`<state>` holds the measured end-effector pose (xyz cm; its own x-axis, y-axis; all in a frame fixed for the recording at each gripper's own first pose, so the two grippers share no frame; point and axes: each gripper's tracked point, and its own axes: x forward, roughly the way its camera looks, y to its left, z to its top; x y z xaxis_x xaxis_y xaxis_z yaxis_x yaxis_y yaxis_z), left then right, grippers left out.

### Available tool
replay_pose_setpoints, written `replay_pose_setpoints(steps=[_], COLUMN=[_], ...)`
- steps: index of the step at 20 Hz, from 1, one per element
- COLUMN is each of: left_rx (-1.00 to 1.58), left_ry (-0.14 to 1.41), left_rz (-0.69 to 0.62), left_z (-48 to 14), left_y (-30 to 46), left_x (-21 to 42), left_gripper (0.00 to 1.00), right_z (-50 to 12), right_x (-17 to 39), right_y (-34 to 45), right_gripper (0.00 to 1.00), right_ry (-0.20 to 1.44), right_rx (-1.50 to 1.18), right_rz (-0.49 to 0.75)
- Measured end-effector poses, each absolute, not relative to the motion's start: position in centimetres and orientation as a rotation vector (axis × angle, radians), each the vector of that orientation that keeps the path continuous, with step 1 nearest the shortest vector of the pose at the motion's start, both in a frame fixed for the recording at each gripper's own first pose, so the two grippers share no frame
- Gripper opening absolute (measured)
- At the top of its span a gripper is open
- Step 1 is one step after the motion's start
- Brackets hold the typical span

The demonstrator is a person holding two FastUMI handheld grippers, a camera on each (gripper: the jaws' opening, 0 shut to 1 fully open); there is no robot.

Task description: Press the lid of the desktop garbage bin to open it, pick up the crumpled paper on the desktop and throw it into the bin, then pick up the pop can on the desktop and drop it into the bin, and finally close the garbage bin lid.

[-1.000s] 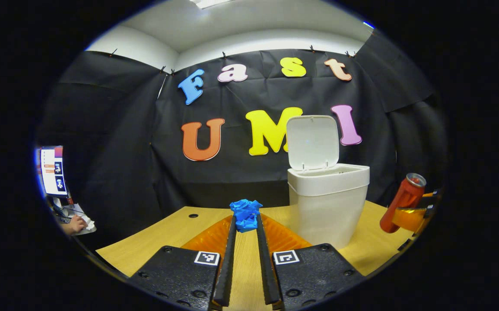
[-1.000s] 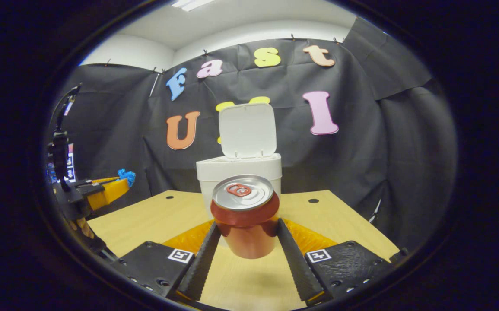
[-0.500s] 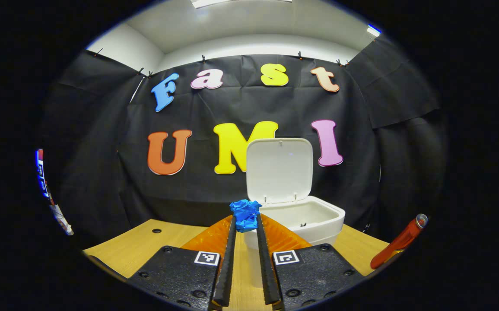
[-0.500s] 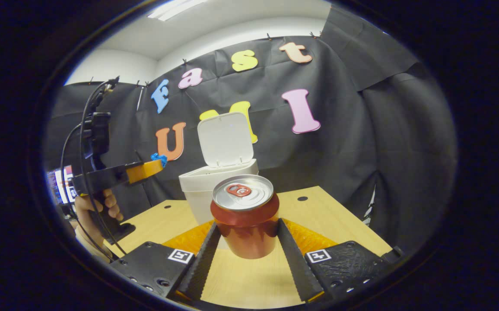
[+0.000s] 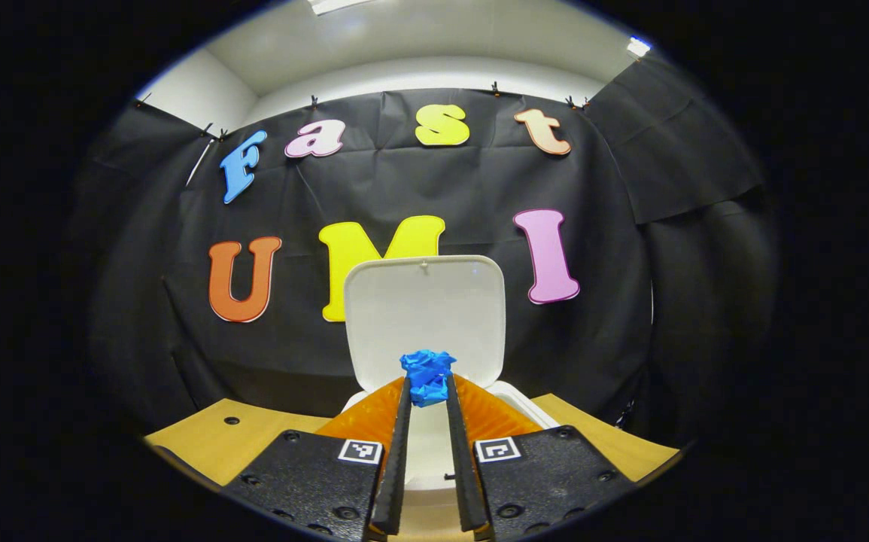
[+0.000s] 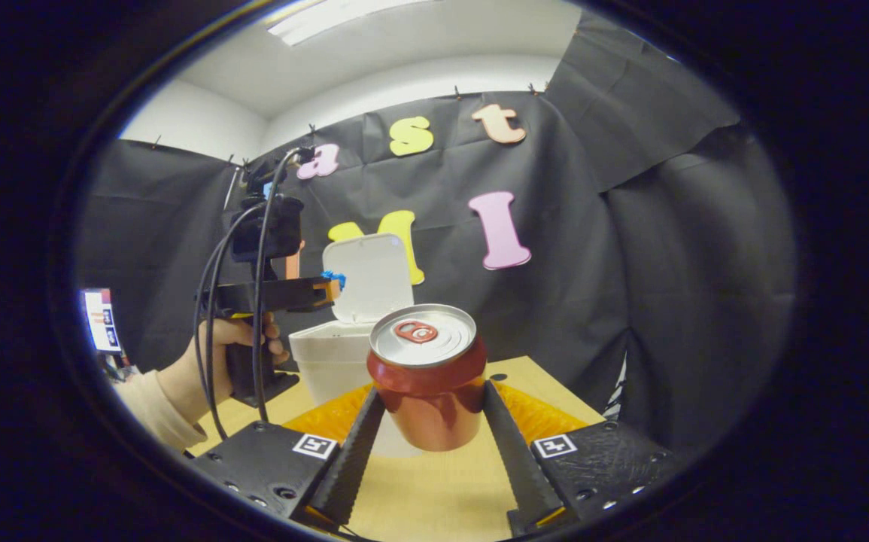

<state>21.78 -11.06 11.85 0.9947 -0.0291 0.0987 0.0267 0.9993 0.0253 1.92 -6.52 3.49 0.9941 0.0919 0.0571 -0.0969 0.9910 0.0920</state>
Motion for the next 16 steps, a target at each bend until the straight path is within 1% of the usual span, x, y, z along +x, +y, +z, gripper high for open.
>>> replay_pose_setpoints(steps=[1, 2, 4, 8, 14, 15, 16], left_rx=[0.015, -0.003, -0.008, -0.005, 0.0, -0.03, -0.079], left_ry=[-0.114, -0.121, -0.09, -0.026, -0.017, -0.017, -0.024], left_rz=[-0.022, -0.052, -0.081, -0.042, -0.03, -0.035, -0.051], left_z=[12.2, 12.3, 11.2, 9.3, 9.2, 9.2, 9.2], left_y=[-11.0, -11.9, -12.6, -11.9, -11.6, -11.6, -11.8], left_x=[22.4, 23.3, 24.5, 26.0, 25.9, 25.6, 25.4], left_gripper=[0.31, 0.31, 0.31, 0.32, 0.33, 0.34, 0.44], right_z=[3.6, 3.7, 3.8, 3.7, 3.9, 3.9, 3.9], right_x=[2.0, 2.0, 2.4, 2.8, 3.1, 3.0, 3.0], right_y=[-6.8, -7.1, -8.0, -9.7, -11.2, -11.3, -11.2], right_gripper=[0.8, 0.8, 0.8, 0.8, 0.8, 0.8, 0.8], right_ry=[-0.054, -0.055, -0.056, -0.053, -0.061, -0.061, -0.06], right_rx=[0.103, 0.111, 0.123, 0.134, 0.156, 0.155, 0.153], right_rz=[0.089, 0.085, 0.066, 0.034, 0.004, 0.001, -0.002])
